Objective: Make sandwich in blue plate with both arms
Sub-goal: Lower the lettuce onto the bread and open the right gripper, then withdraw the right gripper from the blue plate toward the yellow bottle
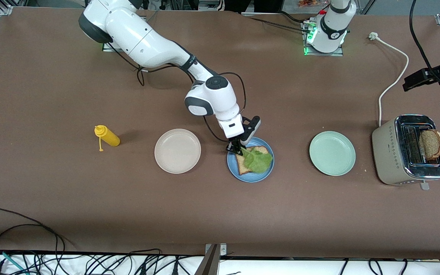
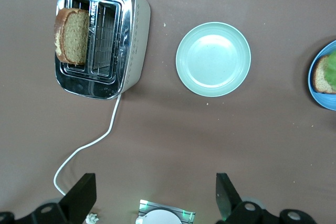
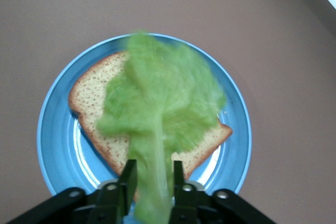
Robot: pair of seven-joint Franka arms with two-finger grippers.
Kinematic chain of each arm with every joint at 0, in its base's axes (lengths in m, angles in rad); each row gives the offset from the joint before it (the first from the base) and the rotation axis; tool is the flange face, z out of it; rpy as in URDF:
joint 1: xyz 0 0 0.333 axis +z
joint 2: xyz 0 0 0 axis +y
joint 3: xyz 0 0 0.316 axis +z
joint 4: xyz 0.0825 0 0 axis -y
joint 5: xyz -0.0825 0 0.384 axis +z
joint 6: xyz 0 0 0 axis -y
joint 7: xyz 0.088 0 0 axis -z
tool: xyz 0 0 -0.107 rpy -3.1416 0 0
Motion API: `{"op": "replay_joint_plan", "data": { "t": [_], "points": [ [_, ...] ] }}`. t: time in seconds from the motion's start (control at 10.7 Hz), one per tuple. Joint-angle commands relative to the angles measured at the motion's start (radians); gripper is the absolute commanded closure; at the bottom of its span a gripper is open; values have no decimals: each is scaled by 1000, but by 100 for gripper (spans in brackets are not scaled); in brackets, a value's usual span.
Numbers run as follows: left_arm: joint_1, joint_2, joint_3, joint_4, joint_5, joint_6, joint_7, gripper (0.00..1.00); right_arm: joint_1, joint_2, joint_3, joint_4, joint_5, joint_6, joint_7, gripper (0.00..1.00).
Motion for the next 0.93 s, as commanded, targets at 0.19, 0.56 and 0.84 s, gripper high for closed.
{"op": "replay_joint_plan", "data": {
  "t": [0.19,0.56,0.84],
  "points": [
    [7,12,-9,30,15,-22,-6,0,5,7,2,36,7,-1,17,0],
    [7,12,-9,30,15,-22,-7,0,-68,-111,88,28,184,-208,-27,0],
    [7,12,-9,30,15,-22,-7,0,-247,-210,285,10,232,-475,-82,0]
  ]
}}
